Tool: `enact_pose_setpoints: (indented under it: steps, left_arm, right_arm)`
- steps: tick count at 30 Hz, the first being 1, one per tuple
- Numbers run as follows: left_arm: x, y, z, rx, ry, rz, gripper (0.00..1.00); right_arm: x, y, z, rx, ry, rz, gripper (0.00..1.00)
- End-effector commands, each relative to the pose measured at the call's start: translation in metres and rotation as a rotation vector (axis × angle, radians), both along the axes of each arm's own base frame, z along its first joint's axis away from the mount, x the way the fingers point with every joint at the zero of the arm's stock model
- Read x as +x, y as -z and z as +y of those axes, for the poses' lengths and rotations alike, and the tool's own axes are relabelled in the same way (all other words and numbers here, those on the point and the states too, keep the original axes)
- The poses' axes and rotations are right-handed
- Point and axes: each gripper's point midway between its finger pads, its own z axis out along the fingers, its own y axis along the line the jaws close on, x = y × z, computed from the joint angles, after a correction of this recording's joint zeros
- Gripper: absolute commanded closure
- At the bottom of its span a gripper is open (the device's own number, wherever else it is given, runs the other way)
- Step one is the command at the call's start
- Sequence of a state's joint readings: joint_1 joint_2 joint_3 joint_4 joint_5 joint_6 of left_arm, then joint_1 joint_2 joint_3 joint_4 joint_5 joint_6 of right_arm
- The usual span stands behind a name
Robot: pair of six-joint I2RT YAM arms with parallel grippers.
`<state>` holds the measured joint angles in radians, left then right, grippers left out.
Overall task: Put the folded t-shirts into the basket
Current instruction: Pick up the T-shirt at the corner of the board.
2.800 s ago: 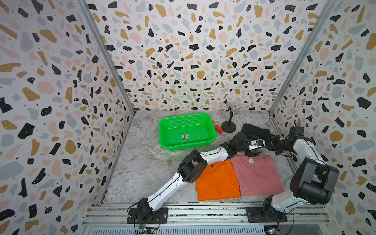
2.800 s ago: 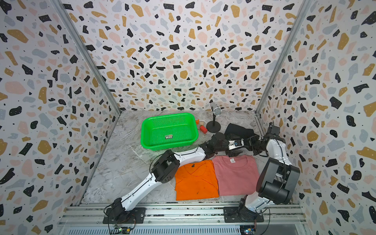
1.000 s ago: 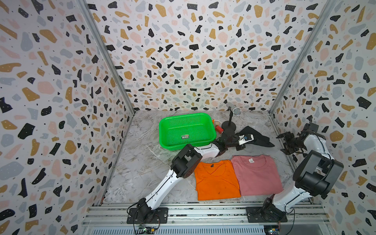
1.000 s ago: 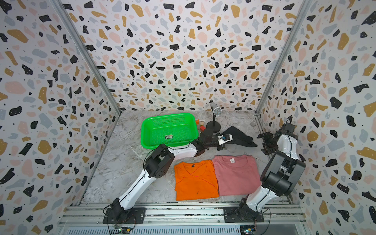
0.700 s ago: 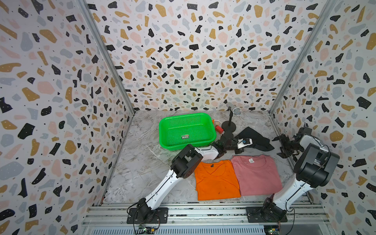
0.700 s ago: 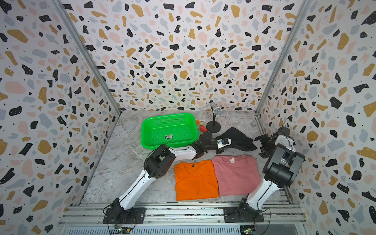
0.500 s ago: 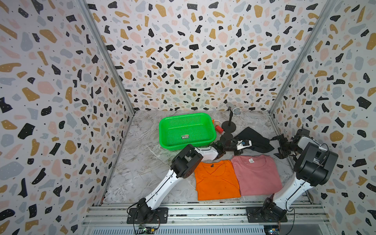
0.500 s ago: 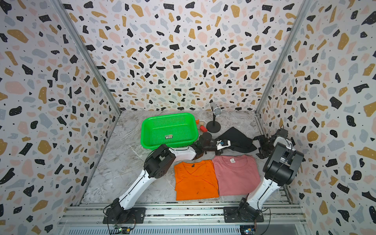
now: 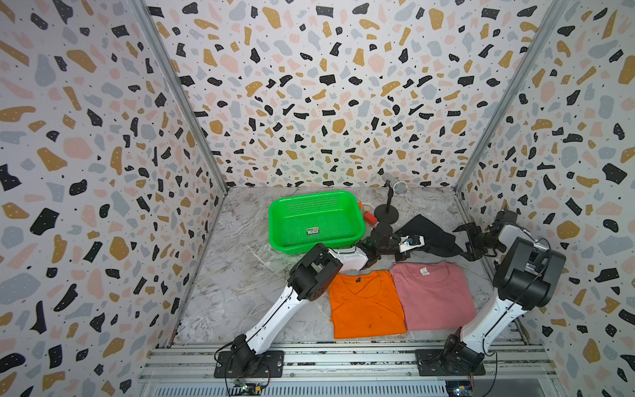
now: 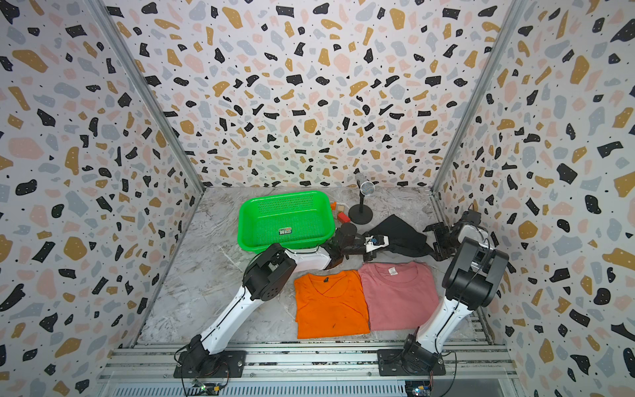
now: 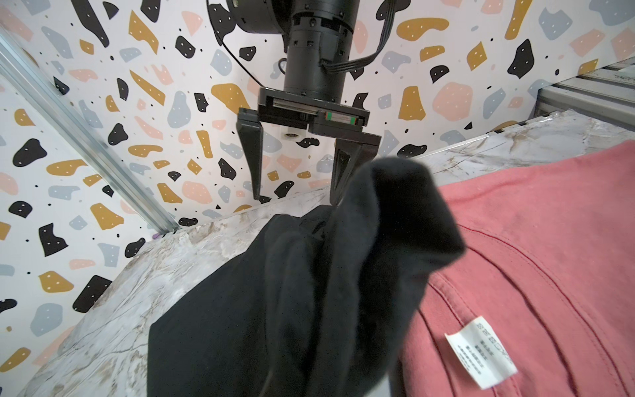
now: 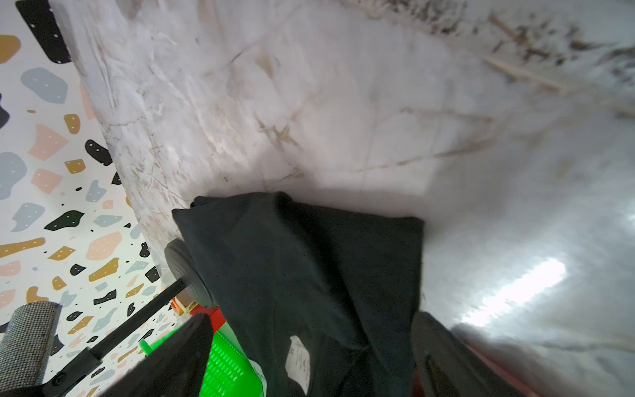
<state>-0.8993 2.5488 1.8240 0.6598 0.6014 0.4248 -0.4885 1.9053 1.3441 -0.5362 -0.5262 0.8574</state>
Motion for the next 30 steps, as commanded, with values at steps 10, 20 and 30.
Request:
enact_pose_setpoints:
  steps: [10,20,30]
  left_arm:
    - [0.011,-0.089,0.001,-0.163,-0.035,-0.038,0.92]
    - [0.01,-0.09,0.002,-0.158,-0.03,-0.04,0.92]
    - [0.01,-0.125,0.006,-0.208,-0.025,0.023,0.92]
  right_arm:
    - [-0.03,-0.008,0.005,0.023,0.069,0.148,0.13]
    - [-0.033,-0.005,0.005,0.073,0.082,0.185,0.15]
    - [-0.026,0.0,0.013,0.053,0.117,0.197,0.15]
